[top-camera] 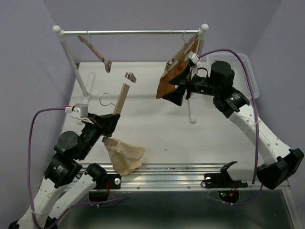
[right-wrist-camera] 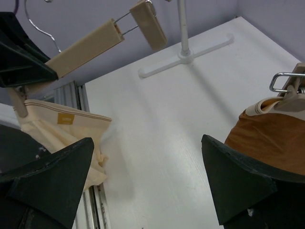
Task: Remove the underwear clipped to the hanger
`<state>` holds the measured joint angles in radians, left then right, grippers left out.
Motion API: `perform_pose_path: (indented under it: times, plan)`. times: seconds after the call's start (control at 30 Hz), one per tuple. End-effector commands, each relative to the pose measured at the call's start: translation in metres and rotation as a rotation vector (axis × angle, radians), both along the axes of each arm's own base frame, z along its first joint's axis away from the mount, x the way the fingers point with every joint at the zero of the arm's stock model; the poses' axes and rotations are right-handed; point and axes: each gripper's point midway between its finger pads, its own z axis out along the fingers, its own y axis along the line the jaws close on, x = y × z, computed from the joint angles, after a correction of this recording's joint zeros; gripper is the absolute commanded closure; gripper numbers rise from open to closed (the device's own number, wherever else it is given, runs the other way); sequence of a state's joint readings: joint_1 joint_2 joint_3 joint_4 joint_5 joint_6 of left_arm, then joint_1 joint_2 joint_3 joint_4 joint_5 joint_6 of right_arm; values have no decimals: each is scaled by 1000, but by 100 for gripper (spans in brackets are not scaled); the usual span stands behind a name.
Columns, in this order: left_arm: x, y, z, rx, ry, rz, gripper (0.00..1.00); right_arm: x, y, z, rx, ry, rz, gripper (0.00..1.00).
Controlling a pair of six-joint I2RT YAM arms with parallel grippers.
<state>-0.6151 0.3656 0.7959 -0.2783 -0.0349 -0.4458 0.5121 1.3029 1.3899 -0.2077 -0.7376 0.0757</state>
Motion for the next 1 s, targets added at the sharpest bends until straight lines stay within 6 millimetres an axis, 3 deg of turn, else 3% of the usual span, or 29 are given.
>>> perform_pose_path:
  times: [0.0, 0.07, 0.2, 0.23, 0.37, 0.5, 0.73, 0.97]
  plan:
    - [13, 21, 31, -189, -75, 147, 100, -20, 1, 29, 110, -17, 41, 0]
    - [18, 21, 31, -252, -69, 169, 100, -29, 7, 25, 132, 44, 114, 0]
    - [40, 30, 30, -366, -53, 283, 100, -72, 28, 7, 143, 140, 459, 0]
    - [44, 29, 35, -405, -73, 284, 100, -72, 34, 2, 139, 163, 473, 0]
    - [63, 28, 39, -457, -57, 347, 100, -40, 59, -27, 80, 298, 331, 0]
    - [81, 33, 36, -494, -31, 432, 100, -17, 64, -57, 62, 473, 180, 0]
    - [94, 47, 57, -548, -72, 538, 100, -11, 61, -98, 4, 579, 102, 0]
    - [122, 51, 48, -571, -52, 679, 100, 4, 65, -115, -1, 664, 17, 0]
